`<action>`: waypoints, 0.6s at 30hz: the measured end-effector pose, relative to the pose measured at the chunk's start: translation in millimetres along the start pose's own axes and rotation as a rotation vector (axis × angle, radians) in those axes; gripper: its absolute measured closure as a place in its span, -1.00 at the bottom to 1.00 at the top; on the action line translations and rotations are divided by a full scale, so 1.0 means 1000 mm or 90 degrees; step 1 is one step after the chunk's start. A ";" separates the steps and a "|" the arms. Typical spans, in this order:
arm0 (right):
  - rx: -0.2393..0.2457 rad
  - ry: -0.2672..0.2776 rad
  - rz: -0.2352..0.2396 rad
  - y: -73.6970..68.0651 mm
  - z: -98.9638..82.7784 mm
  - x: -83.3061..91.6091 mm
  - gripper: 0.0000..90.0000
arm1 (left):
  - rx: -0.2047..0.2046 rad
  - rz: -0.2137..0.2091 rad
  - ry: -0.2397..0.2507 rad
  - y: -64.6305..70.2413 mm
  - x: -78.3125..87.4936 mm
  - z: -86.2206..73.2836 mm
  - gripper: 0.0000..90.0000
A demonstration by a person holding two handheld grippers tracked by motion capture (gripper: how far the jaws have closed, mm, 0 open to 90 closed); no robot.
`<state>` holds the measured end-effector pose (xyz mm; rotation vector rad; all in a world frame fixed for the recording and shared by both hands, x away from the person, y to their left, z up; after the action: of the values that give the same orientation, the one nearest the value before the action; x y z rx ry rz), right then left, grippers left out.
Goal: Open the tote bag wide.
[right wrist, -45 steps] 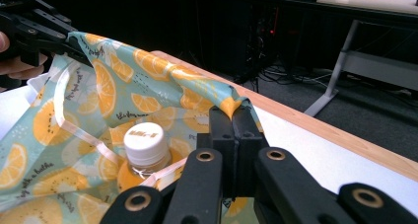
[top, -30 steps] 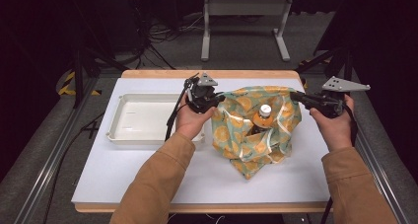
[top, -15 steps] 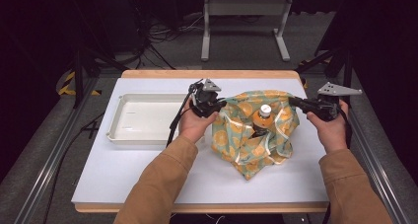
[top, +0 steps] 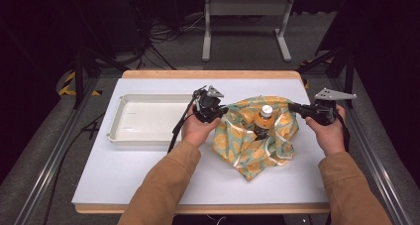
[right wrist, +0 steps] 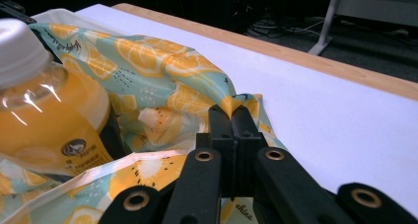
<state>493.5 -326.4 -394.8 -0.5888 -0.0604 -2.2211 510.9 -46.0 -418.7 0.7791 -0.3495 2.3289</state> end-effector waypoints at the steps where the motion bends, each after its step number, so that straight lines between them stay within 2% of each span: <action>1: -0.002 -0.002 0.000 0.001 -0.001 0.000 1.00 | -0.001 0.000 -0.005 0.000 -0.001 -0.001 0.97; 6: -0.011 -0.013 -0.003 0.003 -0.008 -0.004 1.00 | -0.001 0.004 -0.012 0.001 -0.004 -0.003 0.97; 18: -0.034 -0.033 0.001 0.008 -0.024 -0.012 1.00 | -0.004 0.011 -0.051 0.000 -0.013 -0.014 0.96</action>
<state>496.2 -329.0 -422.7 -0.6761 -0.0275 -2.2111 512.3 -46.7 -438.1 0.8717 -0.4012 2.3163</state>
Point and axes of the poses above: each handheld gripper's, and its own axes: x roughly backward along the jaws, z roughly out of its top, y roughly to its right, the point moved 7 cm from there along -x, roughly forward along the jaws, and after that the axes turned 12 degrees about z, right-handed, at the moved point
